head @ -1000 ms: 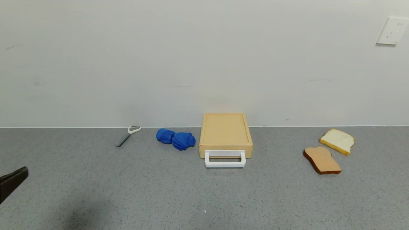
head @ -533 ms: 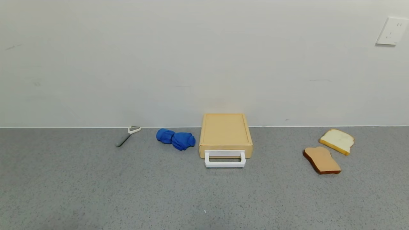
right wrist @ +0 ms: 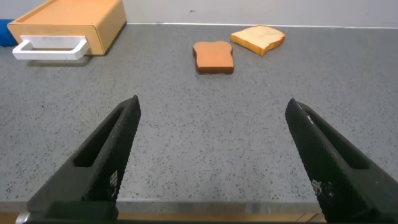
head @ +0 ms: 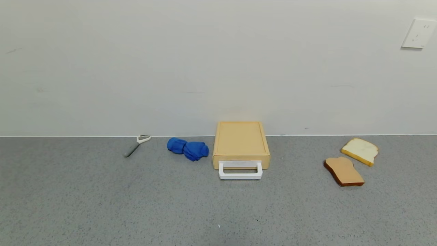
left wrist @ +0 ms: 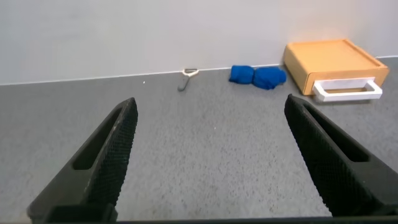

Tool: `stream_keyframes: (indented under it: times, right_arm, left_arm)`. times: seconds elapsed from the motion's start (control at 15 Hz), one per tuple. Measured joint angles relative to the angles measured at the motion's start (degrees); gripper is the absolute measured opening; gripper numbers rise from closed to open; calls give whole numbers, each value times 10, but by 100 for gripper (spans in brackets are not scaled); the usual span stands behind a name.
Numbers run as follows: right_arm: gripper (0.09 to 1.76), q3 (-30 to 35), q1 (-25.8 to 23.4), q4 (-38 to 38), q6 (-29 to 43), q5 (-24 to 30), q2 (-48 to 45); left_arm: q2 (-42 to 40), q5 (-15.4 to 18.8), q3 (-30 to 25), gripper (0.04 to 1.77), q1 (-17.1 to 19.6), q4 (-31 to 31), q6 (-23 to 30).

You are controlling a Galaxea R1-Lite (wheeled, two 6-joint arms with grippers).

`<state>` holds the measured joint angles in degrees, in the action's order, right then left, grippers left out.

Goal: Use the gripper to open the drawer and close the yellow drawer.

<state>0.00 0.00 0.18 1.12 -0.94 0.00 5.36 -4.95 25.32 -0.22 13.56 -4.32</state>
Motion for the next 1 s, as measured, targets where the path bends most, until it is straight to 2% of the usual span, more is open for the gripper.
stream_keyframes:
  times: [0.13, 0.33, 0.6, 0.8, 1.0]
  right_arm:
    - [171, 0, 0, 0, 0, 0, 0]
    - [171, 0, 0, 0, 0, 0, 0]
    - [171, 0, 0, 0, 0, -1, 0]
    - [171, 0, 0, 0, 0, 0, 0]
    - [171, 0, 0, 0, 0, 0, 0]
  left_arm:
    - [-20, 11, -57, 171, 0, -49, -1]
    - [-44, 26, -138, 171, 1, -91, -2]
    - [-52, 40, -215, 171, 0, -144, -1]
    - [-54, 46, -246, 171, 0, -169, 3]
    - [-54, 52, -252, 172, 0, -136, 18]
